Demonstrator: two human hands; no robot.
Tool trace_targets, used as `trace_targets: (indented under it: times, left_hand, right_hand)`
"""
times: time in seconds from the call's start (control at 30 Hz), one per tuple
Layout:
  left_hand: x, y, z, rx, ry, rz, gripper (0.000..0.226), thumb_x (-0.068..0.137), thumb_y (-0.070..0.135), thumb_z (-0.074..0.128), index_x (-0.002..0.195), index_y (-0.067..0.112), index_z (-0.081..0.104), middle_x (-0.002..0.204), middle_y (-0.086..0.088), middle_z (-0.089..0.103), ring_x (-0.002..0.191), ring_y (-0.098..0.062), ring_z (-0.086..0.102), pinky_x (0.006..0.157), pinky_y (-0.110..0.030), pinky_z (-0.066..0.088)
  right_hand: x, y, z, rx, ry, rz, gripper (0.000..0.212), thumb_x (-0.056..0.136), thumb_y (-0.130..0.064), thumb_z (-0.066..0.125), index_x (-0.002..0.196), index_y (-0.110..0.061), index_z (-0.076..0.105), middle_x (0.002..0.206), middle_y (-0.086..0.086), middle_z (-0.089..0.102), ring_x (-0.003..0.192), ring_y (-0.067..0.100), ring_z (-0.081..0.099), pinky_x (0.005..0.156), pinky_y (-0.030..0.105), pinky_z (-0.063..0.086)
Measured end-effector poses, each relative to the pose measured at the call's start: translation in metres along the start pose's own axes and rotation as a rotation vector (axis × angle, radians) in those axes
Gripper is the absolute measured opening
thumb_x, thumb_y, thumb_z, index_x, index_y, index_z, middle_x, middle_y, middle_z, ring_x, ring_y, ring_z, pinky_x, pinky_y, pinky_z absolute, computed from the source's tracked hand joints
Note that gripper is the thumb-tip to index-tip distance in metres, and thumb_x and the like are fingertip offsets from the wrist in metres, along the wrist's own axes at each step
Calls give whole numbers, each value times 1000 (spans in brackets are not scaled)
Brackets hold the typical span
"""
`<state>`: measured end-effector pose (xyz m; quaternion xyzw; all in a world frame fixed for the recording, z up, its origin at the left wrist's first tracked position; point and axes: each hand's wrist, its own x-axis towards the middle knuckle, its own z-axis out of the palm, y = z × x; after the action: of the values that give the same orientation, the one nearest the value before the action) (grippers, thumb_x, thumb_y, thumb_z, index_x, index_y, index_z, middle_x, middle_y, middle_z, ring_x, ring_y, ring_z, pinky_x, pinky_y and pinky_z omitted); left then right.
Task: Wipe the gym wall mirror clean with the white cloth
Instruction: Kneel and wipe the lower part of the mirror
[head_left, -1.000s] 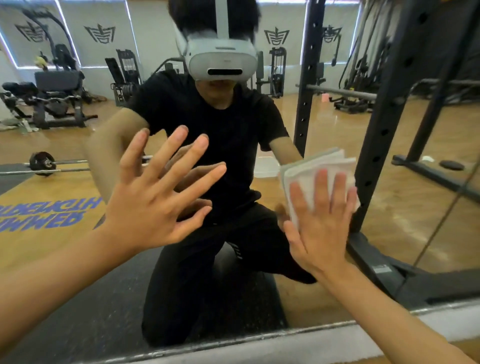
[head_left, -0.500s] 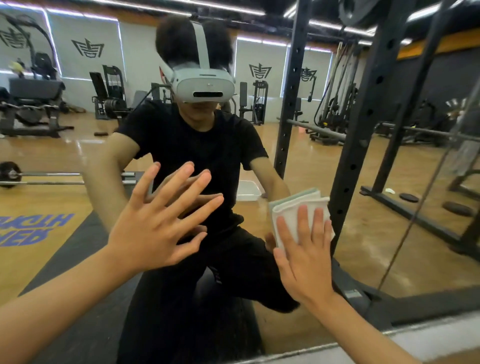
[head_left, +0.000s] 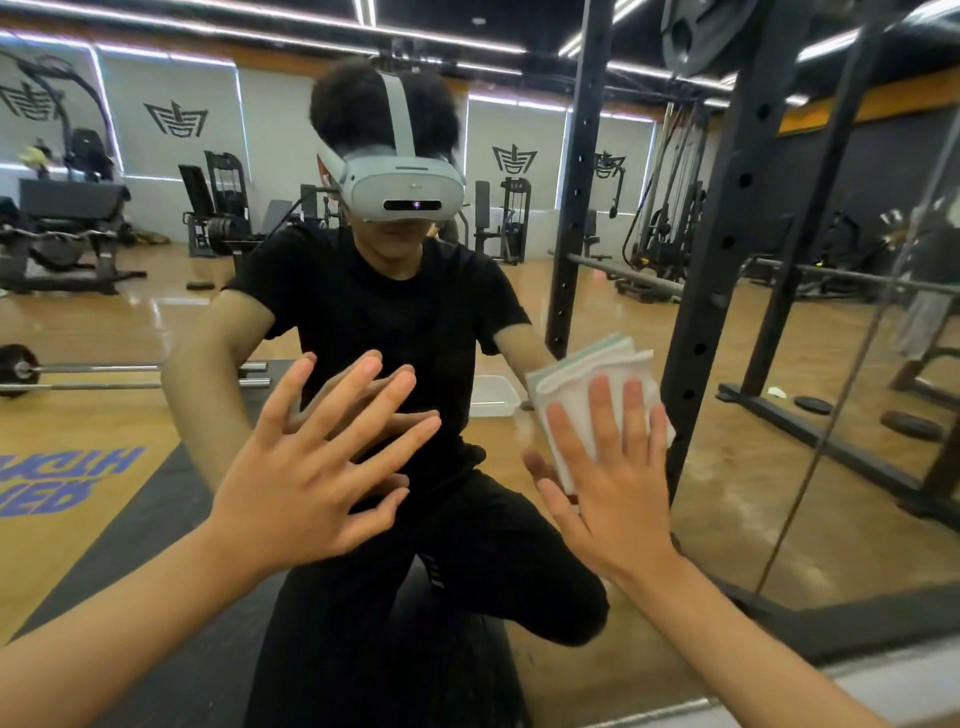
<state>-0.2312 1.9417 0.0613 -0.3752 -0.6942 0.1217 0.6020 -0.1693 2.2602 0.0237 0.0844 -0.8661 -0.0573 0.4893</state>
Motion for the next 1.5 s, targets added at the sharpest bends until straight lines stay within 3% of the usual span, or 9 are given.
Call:
trace_targets:
  times: [0.1,0.3,0.43,0.57,0.73,0.93,1.17,1.37,1.5]
  left_hand:
    - [-1,1,0,0,1,1,71,93,56,63,157,25,52,168,-15,37,157,-39,30,124,-67,18]
    - [0,1,-1,0,0,-5,73,92,56,63,157,26,51,169,-15,36,157,-39,30,124,-68,20]
    - [-1,0,-1,-7,-13,2,74,92,55,64,158,26,50,169,-15,35,157,-39,31,122,-69,23]
    - [-2,-1,-2,-25,9,-3,70,91,52,65,155,26,54,168,-13,38,156,-38,32,120,-69,26]
    - [0,-1,1,-41,17,-2,67,93,51,63,153,25,56,168,-13,38,157,-37,32,119,-71,26]
    - [6,8,-10,-101,-5,-51,65,89,45,65,150,23,60,166,-18,39,156,-40,32,121,-70,24]
    - [62,50,-4,-139,-23,55,71,94,49,58,157,21,42,170,-18,26,159,-35,23,129,-52,16]
    - [74,69,16,-31,-128,117,85,99,69,44,167,21,29,174,-17,22,161,-38,19,128,-57,16]
    - [73,72,21,79,-104,129,86,98,74,46,165,21,36,173,-17,24,160,-39,21,126,-58,18]
  right_hand:
    - [-17,21,-5,4,-51,11,63,110,-57,19,167,-30,15,176,13,0,161,42,0,124,70,14]
    - [100,-43,-41,103,149,250,69,109,-59,13,168,-26,-2,175,17,-8,160,45,-11,127,62,-8]
    - [123,-72,-45,94,118,17,71,107,-62,15,168,-26,11,175,15,-3,160,43,-9,126,66,-2]
    - [110,-13,-45,2,122,-196,66,108,-61,16,166,-29,16,175,12,2,162,39,-2,128,61,-1]
    - [73,82,-44,-24,134,177,69,108,-63,13,168,-32,-1,176,14,-5,161,38,-9,129,58,-5]
    - [67,64,-35,58,197,410,73,107,-64,9,169,-25,2,176,15,-6,161,40,-9,129,60,-5]
    - [65,67,-34,60,194,347,70,108,-61,10,169,-25,4,175,16,-3,161,41,-7,128,63,0]
    - [42,142,-35,-11,146,69,71,109,-59,32,168,-28,9,175,14,-2,161,41,-5,129,56,-6]
    - [24,183,-39,-14,181,336,72,108,-63,15,168,-27,0,175,15,-4,161,41,-6,128,63,4]
